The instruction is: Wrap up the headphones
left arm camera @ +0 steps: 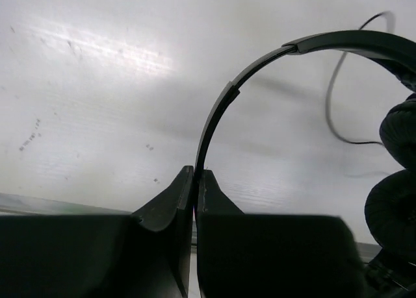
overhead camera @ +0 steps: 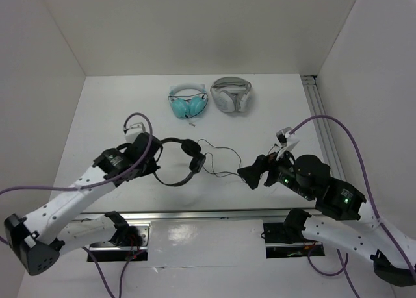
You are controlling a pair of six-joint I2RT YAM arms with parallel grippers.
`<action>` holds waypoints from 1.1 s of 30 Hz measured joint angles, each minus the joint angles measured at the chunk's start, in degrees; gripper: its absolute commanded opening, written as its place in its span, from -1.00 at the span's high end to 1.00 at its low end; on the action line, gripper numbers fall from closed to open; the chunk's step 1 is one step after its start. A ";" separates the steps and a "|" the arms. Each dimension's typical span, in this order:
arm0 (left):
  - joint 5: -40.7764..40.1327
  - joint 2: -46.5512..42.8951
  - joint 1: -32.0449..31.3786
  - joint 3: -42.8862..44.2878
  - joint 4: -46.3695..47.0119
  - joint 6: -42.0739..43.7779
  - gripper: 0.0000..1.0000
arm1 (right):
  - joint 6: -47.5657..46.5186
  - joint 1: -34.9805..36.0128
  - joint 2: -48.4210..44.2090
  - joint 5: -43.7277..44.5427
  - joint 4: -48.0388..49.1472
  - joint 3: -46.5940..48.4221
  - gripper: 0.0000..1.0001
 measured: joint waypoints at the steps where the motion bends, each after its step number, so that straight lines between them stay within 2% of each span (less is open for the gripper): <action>1: -0.68 -1.40 0.00 2.03 -1.27 0.70 1.00 | -0.81 0.00 -0.85 -1.33 1.75 -1.33 -1.00; 5: -3.26 -5.77 0.00 12.90 -9.97 3.13 1.00 | -2.91 0.00 -2.38 -5.07 10.49 -6.05 -1.00; 9: -5.95 -6.27 0.02 23.43 -17.84 5.60 1.00 | -3.32 -0.02 0.31 -5.22 19.39 -8.83 -1.00; 17: -6.99 -4.09 0.00 40.68 -25.97 10.19 1.00 | -7.04 -0.11 17.94 -12.09 39.82 -12.98 -1.00; 21: -5.66 -3.74 0.00 44.37 -27.28 11.65 1.00 | -9.01 -0.11 23.71 -11.98 44.74 -16.26 -1.00; 29: -3.32 -4.42 0.00 45.38 -28.44 12.68 1.00 | -11.10 -0.11 25.51 -3.61 52.68 -21.20 -1.00; 33: -1.90 -5.29 0.00 45.38 -28.46 12.70 1.00 | -11.39 -0.11 27.61 -2.69 56.94 -22.82 -0.87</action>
